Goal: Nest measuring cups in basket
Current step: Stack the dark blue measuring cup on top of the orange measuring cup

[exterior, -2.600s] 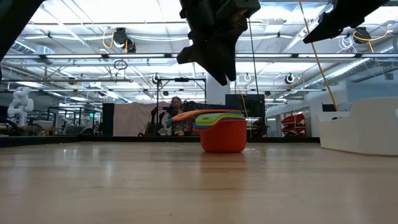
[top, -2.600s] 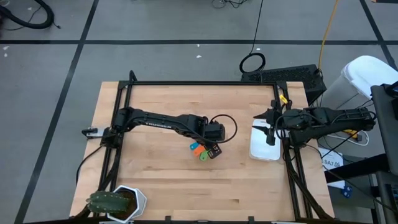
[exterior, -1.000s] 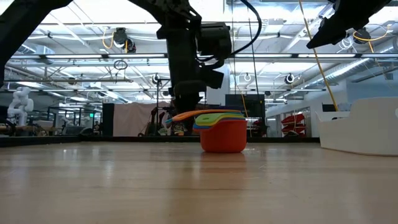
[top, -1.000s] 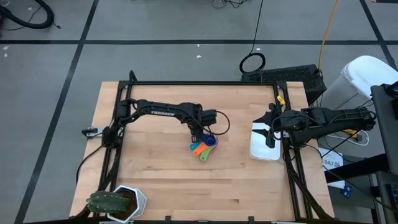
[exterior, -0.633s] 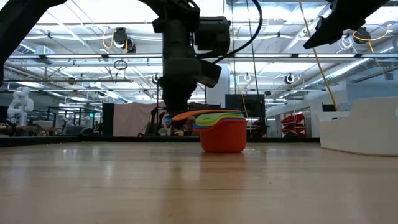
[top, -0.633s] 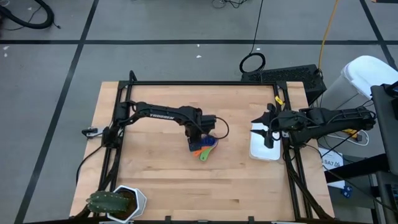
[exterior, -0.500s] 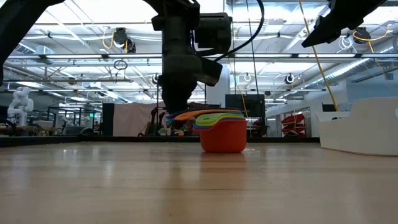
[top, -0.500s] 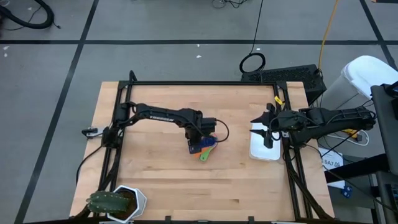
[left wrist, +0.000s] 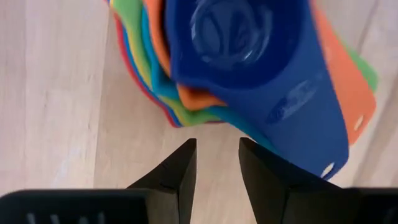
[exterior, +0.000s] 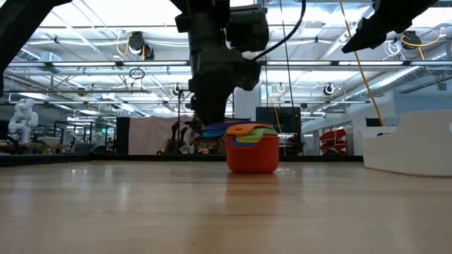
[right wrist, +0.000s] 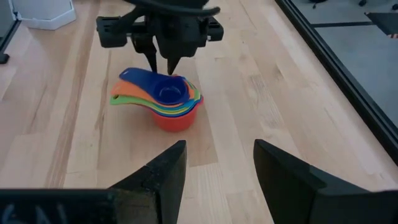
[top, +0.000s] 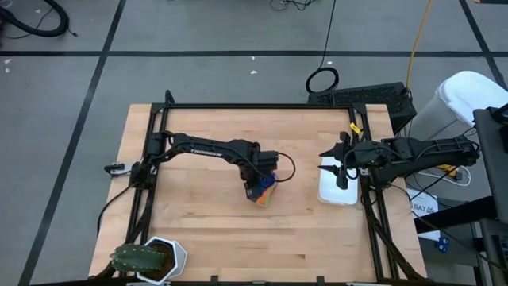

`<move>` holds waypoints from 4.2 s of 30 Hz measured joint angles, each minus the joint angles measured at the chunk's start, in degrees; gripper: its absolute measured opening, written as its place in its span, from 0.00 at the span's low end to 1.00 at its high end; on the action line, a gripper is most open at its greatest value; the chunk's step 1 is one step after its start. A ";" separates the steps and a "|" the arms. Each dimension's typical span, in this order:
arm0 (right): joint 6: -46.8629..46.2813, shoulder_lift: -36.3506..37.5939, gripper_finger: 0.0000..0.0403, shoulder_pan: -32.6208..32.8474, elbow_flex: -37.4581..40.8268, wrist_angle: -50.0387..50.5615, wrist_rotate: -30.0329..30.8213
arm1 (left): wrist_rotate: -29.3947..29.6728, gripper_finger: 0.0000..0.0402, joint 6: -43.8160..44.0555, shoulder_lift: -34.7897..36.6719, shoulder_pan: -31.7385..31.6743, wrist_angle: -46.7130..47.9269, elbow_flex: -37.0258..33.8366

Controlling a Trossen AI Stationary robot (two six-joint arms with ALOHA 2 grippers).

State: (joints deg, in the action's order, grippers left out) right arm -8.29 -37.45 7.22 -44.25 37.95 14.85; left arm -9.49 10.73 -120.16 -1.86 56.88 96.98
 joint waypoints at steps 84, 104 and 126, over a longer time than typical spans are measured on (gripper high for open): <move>48.03 -60.46 0.00 12.10 -9.27 -31.94 -1.89 | 13.55 0.31 1.79 0.00 5.28 2.58 0.99; 47.85 -62.90 0.00 8.52 -9.25 -40.15 -3.37 | 13.61 0.31 3.31 0.00 5.20 0.55 0.99; 43.43 -63.34 0.00 9.29 -9.22 -42.43 0.61 | 14.29 0.31 3.34 -0.07 4.89 4.96 0.99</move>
State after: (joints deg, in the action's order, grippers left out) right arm 35.14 -100.79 16.51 -53.47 -4.48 15.46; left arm 4.80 14.07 -120.22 3.03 61.84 97.97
